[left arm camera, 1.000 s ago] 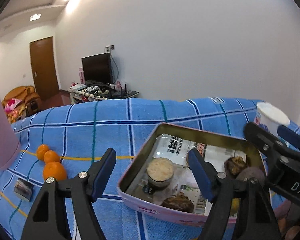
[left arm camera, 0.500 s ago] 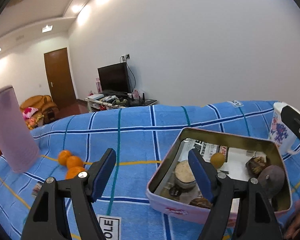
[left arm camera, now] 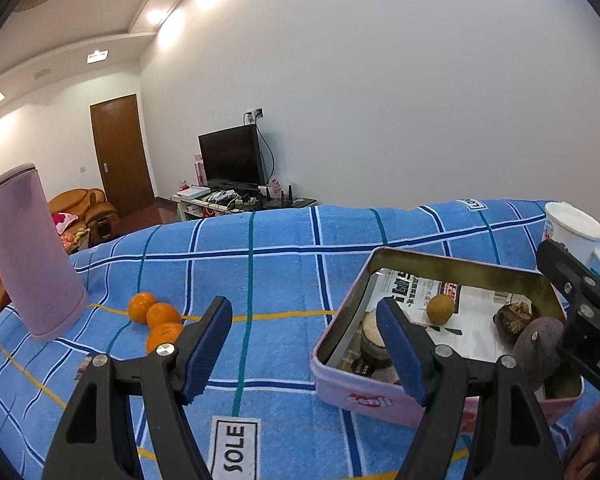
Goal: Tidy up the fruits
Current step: 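Withdraw both tools from the tin toward the oranges and cake slice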
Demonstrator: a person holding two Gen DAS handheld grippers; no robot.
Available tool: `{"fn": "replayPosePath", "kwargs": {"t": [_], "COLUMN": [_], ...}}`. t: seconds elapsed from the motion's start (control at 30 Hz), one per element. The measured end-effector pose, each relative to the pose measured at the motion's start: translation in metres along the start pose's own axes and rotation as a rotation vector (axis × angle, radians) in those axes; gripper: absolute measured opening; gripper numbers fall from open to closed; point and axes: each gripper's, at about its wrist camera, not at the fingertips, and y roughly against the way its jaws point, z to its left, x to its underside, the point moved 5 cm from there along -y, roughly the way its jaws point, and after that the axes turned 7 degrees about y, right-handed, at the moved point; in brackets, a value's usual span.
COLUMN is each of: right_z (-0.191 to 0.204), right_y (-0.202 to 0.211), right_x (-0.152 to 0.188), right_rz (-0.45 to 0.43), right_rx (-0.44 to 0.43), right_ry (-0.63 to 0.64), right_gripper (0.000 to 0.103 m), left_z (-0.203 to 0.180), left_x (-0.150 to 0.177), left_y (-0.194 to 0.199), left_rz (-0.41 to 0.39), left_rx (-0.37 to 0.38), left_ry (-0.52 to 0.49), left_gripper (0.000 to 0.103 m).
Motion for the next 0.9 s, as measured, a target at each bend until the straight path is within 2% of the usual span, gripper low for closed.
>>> {"fn": "replayPosePath", "kwargs": {"t": [0.3,0.63,0.9], "right_z": [0.017,0.028,0.044], "right_y": [0.007,0.011,0.014], "right_x": [0.002,0.004,0.01], "right_rz": [0.005,0.031,0.077], "right_rx": [0.022,0.034,0.027], "right_ry": [0.04,0.035,0.021], "right_gripper": [0.103,0.103,0.103], "left_z": [0.015,0.032,0.063], "left_x": [0.006,0.012,0.014], "left_y": [0.01,0.019,0.017], "left_rz": [0.008,-0.006,0.013], "left_rx": [-0.005,-0.019,-0.035], "left_ry": [-0.012,-0.091,-0.071], "left_gripper": [0.076,0.076,0.076]}}
